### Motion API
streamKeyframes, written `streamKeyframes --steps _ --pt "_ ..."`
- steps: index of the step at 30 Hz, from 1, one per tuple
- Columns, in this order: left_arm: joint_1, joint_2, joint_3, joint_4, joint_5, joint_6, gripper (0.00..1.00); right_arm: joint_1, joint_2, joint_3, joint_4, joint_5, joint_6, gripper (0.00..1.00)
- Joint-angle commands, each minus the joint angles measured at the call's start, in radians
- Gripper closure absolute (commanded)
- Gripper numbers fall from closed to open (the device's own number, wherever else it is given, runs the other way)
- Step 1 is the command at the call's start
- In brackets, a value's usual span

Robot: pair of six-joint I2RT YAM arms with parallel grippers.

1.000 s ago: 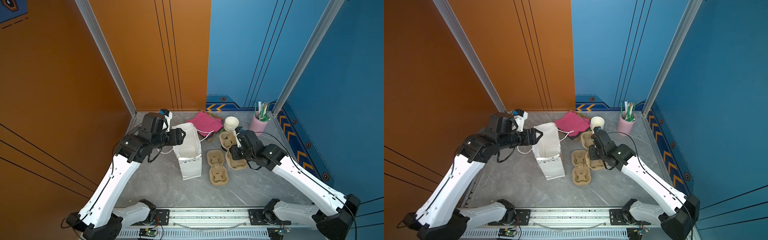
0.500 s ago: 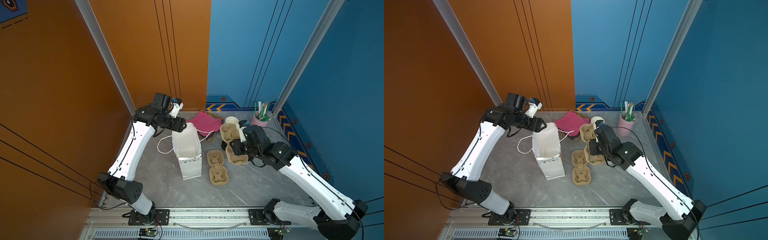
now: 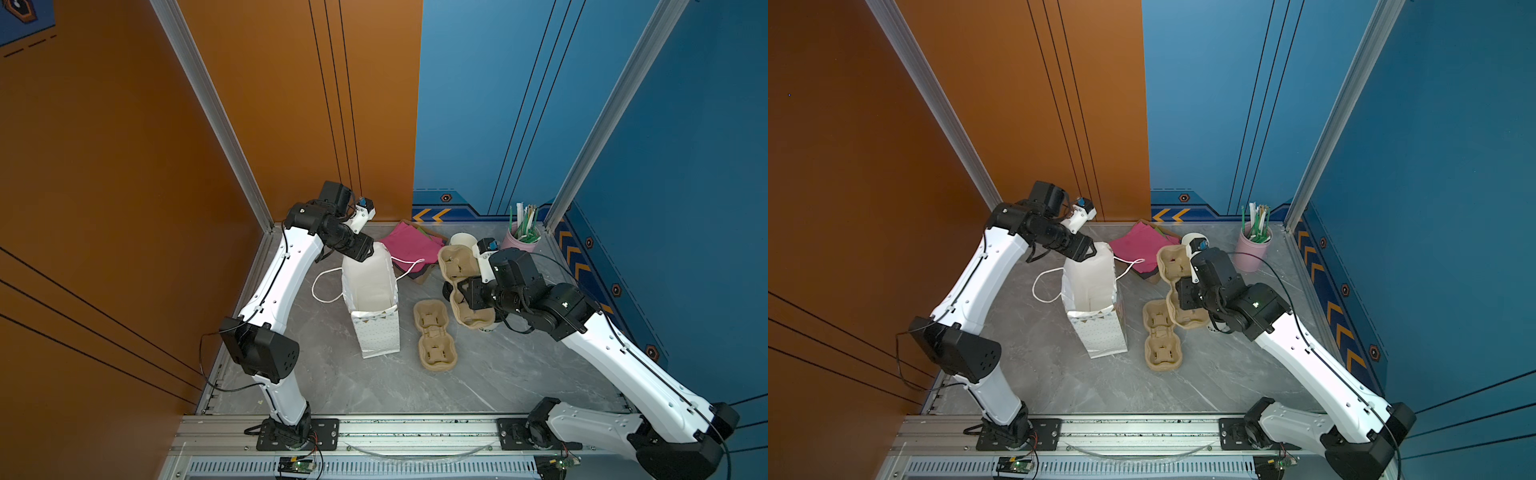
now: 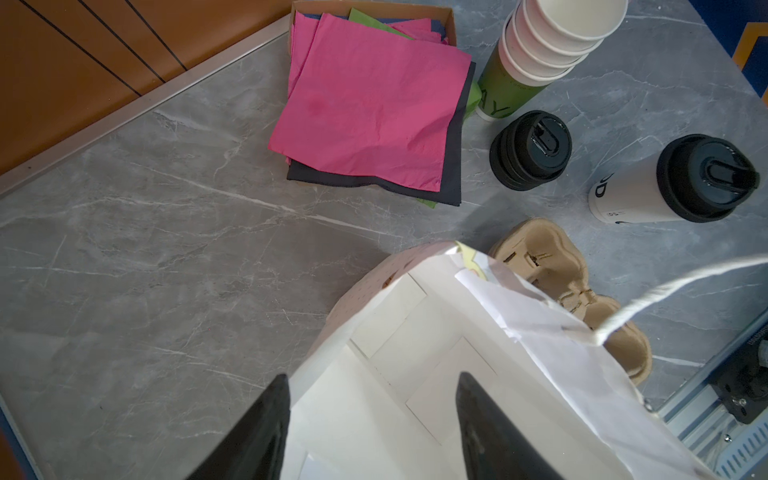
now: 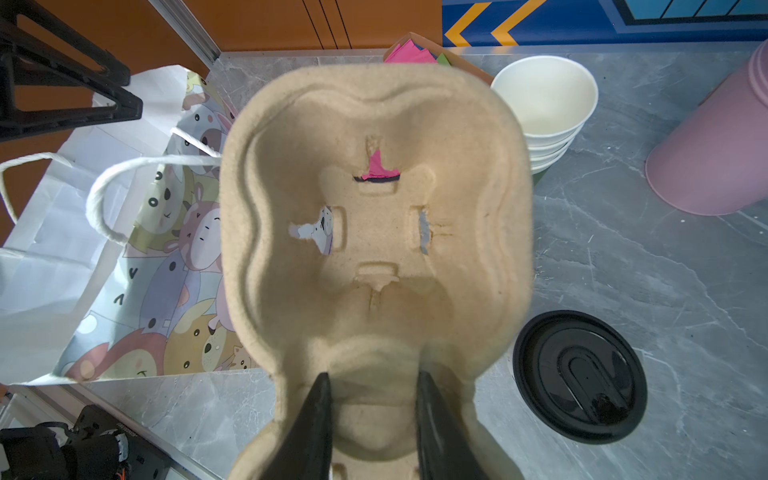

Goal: Pack the takeout coffee

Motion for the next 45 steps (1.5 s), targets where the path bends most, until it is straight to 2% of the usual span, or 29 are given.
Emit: streamKeyframes --steps 1,8,11,15,23,27,30,33,36,40,45 --pt "0.002 -0.011 0.052 -0.023 0.032 0.024 0.36 -0.001 0.004 0.034 -0.025 -0.011 0.008 0.74" --pt "0.023 -0.013 0.090 -0.029 0.054 0.058 0.29 -0.001 0.015 0.052 -0.025 -0.023 0.008 0.74" --pt "0.027 0.018 0.093 -0.066 0.068 0.089 0.30 0.001 0.014 0.059 -0.024 -0.027 0.010 0.74" --pt "0.031 0.064 0.098 -0.090 0.026 0.123 0.31 0.003 0.013 0.063 -0.022 -0.037 0.014 0.74" --pt "0.029 0.159 0.160 -0.099 0.033 0.132 0.37 0.013 0.020 0.070 -0.006 -0.052 0.018 0.74" --pt "0.022 0.182 0.170 -0.099 0.041 0.130 0.50 0.017 0.017 0.077 -0.002 -0.061 0.020 0.74" --pt "0.018 0.181 0.171 -0.099 0.026 0.126 0.70 0.020 0.014 0.087 0.006 -0.068 0.021 0.74" --pt "0.015 0.165 0.176 -0.099 0.016 0.111 0.82 0.024 0.018 0.107 0.016 -0.077 0.021 0.74" --pt "0.008 0.135 0.174 -0.099 0.000 0.085 0.90 0.024 0.032 0.146 0.021 -0.092 0.018 0.74" --pt "-0.001 0.082 0.160 -0.099 -0.006 0.047 1.00 0.088 0.058 0.222 0.033 -0.095 -0.001 0.74" --pt "-0.004 0.017 0.129 -0.098 0.002 -0.006 1.00 0.154 0.097 0.301 0.118 -0.104 -0.013 0.74"
